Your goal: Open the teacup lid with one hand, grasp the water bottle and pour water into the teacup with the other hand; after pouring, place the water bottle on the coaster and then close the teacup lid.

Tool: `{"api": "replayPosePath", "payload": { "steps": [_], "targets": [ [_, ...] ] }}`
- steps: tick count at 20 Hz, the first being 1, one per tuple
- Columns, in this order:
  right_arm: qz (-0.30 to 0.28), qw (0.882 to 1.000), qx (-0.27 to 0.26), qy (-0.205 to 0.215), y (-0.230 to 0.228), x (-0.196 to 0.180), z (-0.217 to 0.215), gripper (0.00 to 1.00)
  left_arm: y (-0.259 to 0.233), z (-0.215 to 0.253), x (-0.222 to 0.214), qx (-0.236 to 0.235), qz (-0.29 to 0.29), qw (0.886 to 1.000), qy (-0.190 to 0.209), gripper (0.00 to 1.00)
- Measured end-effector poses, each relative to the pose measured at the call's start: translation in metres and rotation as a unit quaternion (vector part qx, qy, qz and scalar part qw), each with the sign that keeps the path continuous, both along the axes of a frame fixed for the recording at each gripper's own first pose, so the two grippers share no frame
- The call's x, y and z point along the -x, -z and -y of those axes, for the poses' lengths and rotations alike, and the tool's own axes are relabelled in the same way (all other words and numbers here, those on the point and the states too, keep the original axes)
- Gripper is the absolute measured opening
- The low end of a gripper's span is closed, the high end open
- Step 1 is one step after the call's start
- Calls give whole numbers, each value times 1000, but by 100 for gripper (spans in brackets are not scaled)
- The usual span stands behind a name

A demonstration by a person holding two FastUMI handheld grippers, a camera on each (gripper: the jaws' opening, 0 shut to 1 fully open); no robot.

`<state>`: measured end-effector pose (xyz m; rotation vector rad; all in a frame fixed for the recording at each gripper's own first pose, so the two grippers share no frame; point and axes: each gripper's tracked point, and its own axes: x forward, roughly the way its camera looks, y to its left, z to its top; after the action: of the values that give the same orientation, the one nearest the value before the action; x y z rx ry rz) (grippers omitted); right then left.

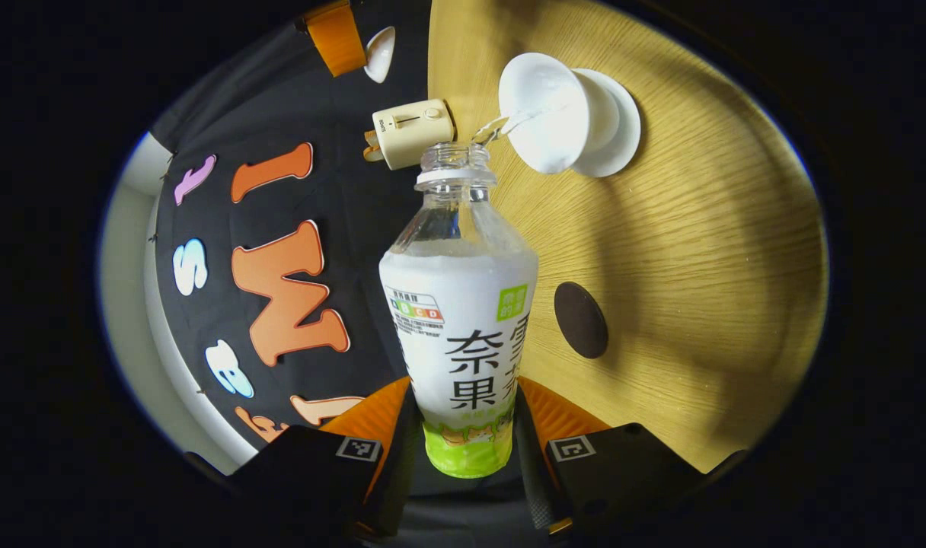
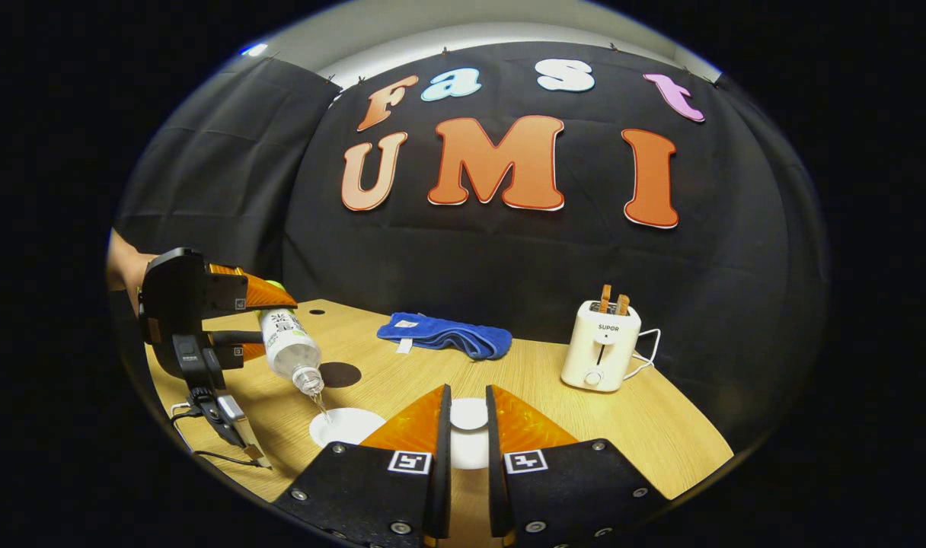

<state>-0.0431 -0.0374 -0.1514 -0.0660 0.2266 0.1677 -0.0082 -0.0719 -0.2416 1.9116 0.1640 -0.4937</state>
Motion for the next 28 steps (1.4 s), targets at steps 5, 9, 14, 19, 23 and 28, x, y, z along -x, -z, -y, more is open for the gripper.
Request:
{"api": "replayPosePath", "payload": {
  "steps": [5,9,14,19,23,28],
  "targets": [
    [3,1000,1,-3,-1,1,0,21,-7,2,-3,-8,14,1000,4,65],
    [1,1000,5,-10,0,2,-3,21,-16,4,-11,-17,26,999,11,65],
    [7,1000,2,-17,-4,3,-6,21,-29,5,-11,-31,37,999,24,65],
    [7,1000,3,-18,-3,4,-5,21,-38,7,-15,-47,46,997,36,66],
    [8,1000,3,-23,-4,4,-6,21,-47,8,-21,-62,55,995,46,65],
    [12,1000,0,-28,-7,5,-8,21,-58,10,-26,-79,69,993,57,65]
  ]
}}
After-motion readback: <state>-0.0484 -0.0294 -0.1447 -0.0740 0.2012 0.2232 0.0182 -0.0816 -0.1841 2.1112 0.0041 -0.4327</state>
